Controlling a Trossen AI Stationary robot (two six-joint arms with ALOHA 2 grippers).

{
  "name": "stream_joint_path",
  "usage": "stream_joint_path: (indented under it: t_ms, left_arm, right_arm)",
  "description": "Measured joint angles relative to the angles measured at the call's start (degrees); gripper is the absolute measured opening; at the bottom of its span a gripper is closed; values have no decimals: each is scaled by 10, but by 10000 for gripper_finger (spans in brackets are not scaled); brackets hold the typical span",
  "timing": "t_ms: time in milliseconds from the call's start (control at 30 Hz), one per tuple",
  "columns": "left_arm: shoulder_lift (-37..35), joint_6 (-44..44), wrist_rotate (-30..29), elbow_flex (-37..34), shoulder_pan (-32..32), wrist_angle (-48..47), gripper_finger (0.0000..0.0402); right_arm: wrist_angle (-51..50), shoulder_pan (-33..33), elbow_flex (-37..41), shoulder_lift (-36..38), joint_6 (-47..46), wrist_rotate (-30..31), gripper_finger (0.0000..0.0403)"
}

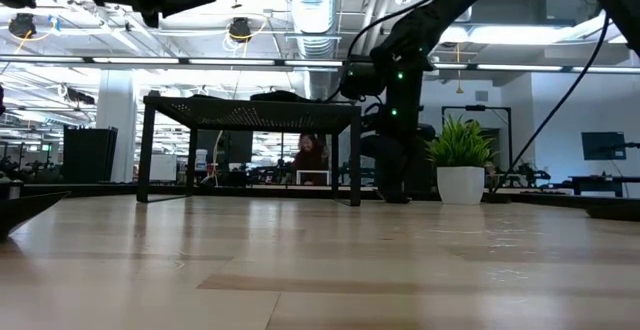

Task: Pick & Place Mini shaped plates
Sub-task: Put the black drop shaped plate on the shelf

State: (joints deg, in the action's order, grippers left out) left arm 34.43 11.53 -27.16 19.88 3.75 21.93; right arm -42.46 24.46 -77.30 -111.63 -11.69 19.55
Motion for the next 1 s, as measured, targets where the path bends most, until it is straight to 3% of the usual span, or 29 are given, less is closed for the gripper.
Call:
stream_joint_path:
  t_ms: [100,267,733,1000]
  left_arm:
    - [4,0,0,0,0,2,12]
    - [4,0,0,0,0,4,7]
    - [4,0,0,0,0,11,7]
    - [4,0,0,0,0,16,12]
  right_arm:
    - [-1,-4,0,0,-6,-4,117]
    - [-3,-4,1,-1,-28,-61,117]
    - [77,30,44,-2,-1,-19,115]
    - [88,28,45,-2,1,-61,111]
